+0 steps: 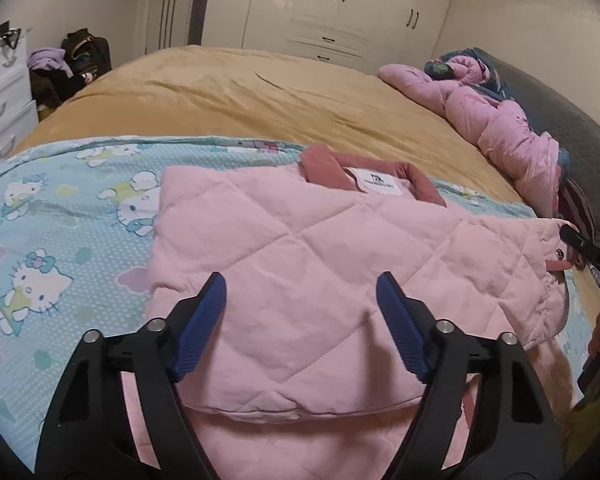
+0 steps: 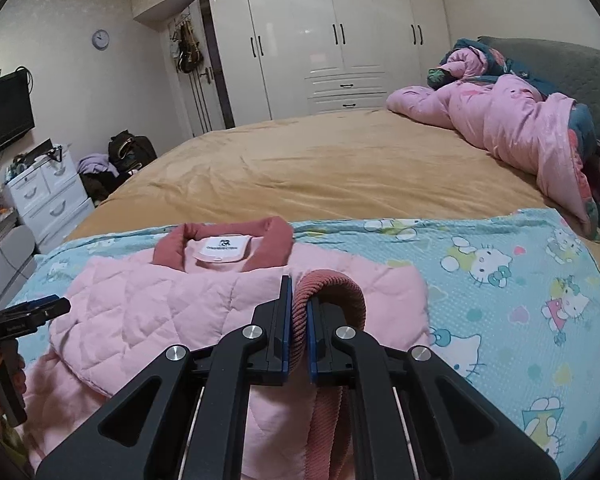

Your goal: Fold large clothes

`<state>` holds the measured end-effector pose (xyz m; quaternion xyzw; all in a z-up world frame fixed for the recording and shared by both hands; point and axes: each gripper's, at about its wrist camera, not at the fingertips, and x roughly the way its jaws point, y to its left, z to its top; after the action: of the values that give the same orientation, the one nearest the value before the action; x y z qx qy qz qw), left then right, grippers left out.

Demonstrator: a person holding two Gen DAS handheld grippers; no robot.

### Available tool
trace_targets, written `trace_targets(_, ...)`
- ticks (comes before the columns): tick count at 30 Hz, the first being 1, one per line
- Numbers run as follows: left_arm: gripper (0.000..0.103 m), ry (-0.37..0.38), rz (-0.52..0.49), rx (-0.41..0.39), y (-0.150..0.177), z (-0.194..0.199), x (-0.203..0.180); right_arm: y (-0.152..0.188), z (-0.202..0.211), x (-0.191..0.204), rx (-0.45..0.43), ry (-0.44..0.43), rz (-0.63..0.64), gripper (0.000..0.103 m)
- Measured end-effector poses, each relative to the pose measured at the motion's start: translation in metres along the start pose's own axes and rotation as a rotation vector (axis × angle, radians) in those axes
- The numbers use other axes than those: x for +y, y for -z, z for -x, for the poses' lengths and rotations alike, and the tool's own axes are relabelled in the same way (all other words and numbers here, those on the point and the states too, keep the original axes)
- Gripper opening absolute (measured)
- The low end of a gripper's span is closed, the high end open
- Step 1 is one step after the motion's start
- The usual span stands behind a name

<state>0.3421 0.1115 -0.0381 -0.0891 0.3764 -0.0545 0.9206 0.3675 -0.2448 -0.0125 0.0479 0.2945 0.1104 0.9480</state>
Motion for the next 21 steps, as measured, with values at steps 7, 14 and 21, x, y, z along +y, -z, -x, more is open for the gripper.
trace_targets(7,0.065,-0.019,0.003,0.091,0.012,-0.023,0.001,0.008,-0.009,-0.007,0.022,0.005,-0.032,0.006)
trace_targets(14,0.065,-0.045,-0.010,0.123,0.021,-0.034,0.003,0.007,-0.009,-0.013,0.077,0.030,-0.085,0.024)
trace_targets(21,0.065,-0.040,0.005,0.147,0.025,-0.040,0.008,-0.001,0.007,0.015,0.053,-0.039,-0.087,0.053)
